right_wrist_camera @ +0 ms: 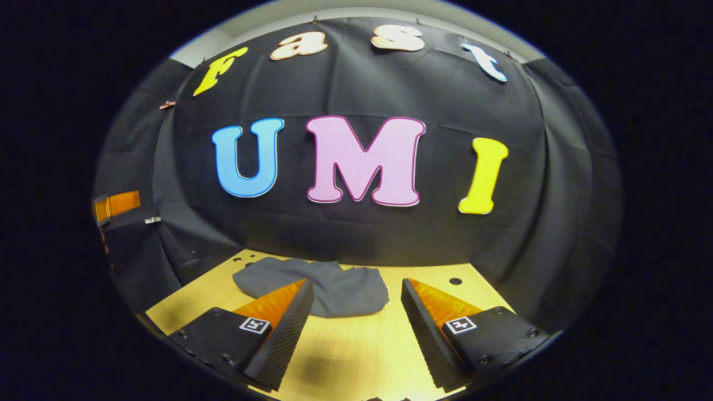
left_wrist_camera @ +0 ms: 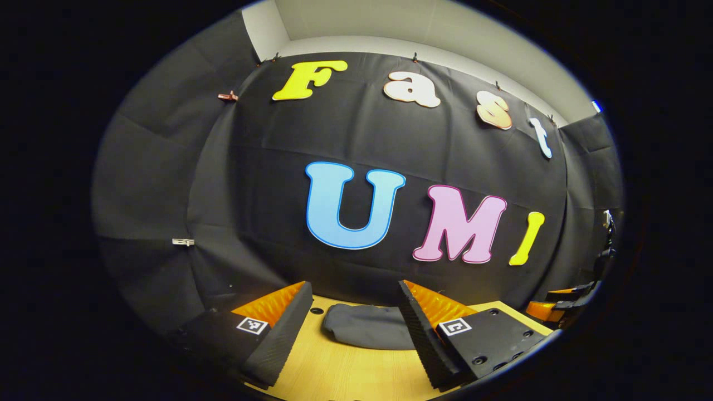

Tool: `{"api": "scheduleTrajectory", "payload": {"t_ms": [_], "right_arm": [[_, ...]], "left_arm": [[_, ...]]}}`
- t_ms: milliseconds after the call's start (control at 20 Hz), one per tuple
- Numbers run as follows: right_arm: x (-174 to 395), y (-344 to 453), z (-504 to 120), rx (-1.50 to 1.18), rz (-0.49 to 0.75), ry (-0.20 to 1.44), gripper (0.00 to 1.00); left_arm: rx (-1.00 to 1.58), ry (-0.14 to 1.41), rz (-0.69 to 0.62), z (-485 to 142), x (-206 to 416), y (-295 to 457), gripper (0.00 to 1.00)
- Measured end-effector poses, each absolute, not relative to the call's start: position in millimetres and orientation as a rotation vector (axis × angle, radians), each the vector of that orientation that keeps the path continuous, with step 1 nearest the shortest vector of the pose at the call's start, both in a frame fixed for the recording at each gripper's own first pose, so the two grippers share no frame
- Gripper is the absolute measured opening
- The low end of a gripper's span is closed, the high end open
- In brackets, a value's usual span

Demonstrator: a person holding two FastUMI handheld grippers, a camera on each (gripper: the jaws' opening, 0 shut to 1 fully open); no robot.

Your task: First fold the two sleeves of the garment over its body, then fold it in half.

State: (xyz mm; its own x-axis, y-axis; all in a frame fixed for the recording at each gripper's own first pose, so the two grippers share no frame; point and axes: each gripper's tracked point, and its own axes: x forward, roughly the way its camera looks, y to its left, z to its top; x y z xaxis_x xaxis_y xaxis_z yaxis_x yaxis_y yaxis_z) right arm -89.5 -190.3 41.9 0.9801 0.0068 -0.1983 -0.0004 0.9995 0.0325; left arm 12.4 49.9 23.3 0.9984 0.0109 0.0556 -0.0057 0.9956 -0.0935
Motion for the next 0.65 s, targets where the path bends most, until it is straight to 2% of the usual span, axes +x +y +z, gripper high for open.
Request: {"api": "scheduleTrajectory", "payload": {"t_ms": [100,250,450,650], "right_arm": [[-115.3,-197.9,39.5,0.060,-0.001,0.209,0.98],[-153.1,-208.3,33.5,0.084,-0.017,0.230,0.98],[-197.4,-223.3,32.8,0.093,-0.042,0.217,0.98],[-236.0,-232.8,11.9,0.119,-0.063,0.280,0.97]], "left_arm": [[-0.080,-0.063,0.014,21.7,-13.0,48.3,0.96],[-0.075,-0.068,-0.055,15.3,-48.6,31.0,0.96],[-0.042,-0.058,-0.085,2.8,-90.0,26.3,0.96],[0.010,-0.037,-0.115,-17.7,-123.0,18.0,0.96]]}}
